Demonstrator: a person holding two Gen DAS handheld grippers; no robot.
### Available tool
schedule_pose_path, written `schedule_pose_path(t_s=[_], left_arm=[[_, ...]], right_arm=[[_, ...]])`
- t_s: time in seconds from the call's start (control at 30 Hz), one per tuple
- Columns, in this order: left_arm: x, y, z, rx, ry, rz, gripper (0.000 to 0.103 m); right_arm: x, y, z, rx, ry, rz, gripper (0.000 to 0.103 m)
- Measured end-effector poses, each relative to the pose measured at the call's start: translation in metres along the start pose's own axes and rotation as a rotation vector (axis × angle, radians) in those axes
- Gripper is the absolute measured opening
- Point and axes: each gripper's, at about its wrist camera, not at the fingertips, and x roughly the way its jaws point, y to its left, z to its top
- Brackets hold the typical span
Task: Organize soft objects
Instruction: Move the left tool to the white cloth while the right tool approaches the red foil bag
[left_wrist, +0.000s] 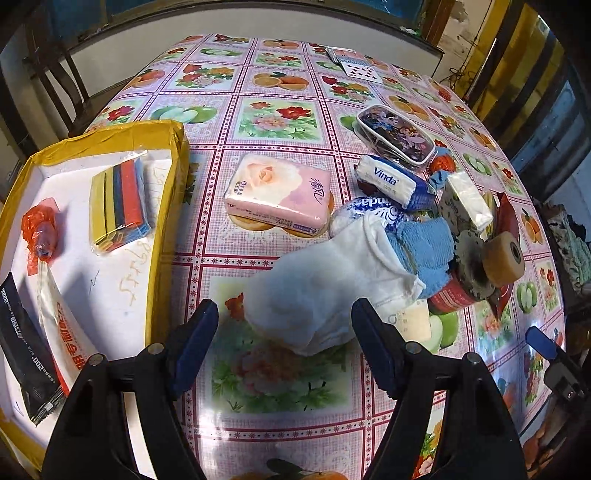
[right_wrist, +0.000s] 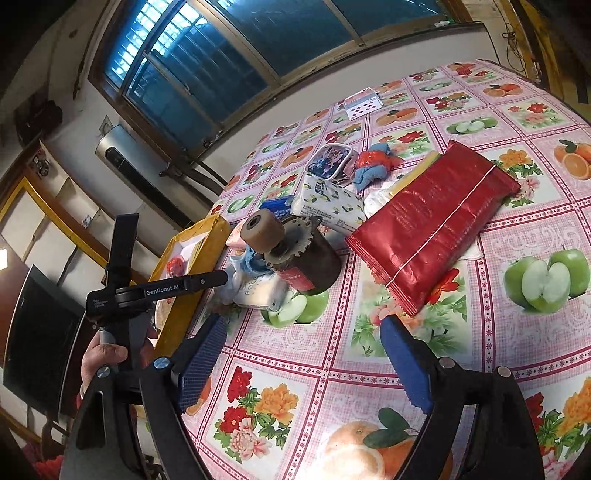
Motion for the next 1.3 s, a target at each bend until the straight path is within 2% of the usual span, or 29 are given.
schedule_pose_path(t_s=[0.13, 0.27, 0.57, 0.67, 0.73, 0.8, 0.97, 1.03, 1.13, 1.2, 1.23, 1.3], left_arm=[[0.011, -0.005, 0.004, -0.009, 0.026, -0.015, 0.075], [0.021, -0.008, 0.005, -0.01, 0.041, 0.015, 0.075], [0.024, -0.008, 0.009, -0.018, 0.052, 0.032, 0.075], [0.025, -0.01, 0.009, -0.01, 0.056, 0.027, 0.075], [0.027, -0.013, 0.009, -0.006, 0.063, 0.015, 0.075], [0.029, -0.015, 0.009, -0.007, 0.066, 0.01, 0.075], [0.032, -0.013, 0.011, -0.026, 0.077, -0.006, 0.075], [0.032, -0.011, 0.011, -0.034, 0.081, -0.012, 0.075], [0.033, -0.01, 0.01, -0.04, 0.083, -0.017, 0.077], [0.032, -0.01, 0.01, -0.036, 0.083, -0.017, 0.077], [0.032, -0.01, 0.01, -0.036, 0.083, -0.017, 0.077], [0.032, -0.01, 0.009, -0.036, 0.084, -0.016, 0.077]], right_arm=[[0.002, 0.001, 0.001, 0.003, 0.004, 0.005, 0.088], [0.005, 0.001, 0.0, 0.001, 0.015, 0.01, 0.088], [0.006, -0.002, 0.005, 0.001, 0.011, 0.001, 0.088], [0.0, -0.005, 0.01, -0.018, -0.021, -0.058, 0.088], [-0.002, -0.014, 0.016, -0.013, -0.033, -0.144, 0.088], [-0.002, -0.029, 0.021, 0.046, -0.034, -0.145, 0.088], [0.011, -0.074, 0.032, 0.304, -0.029, -0.034, 0.089], [0.022, -0.087, 0.037, 0.382, -0.011, -0.015, 0.089], [0.035, -0.094, 0.047, 0.423, -0.006, -0.03, 0.091], [0.037, -0.095, 0.051, 0.453, -0.028, -0.05, 0.097], [0.039, -0.095, 0.053, 0.465, -0.036, -0.045, 0.103], [0.043, -0.091, 0.057, 0.455, -0.043, -0.065, 0.103]])
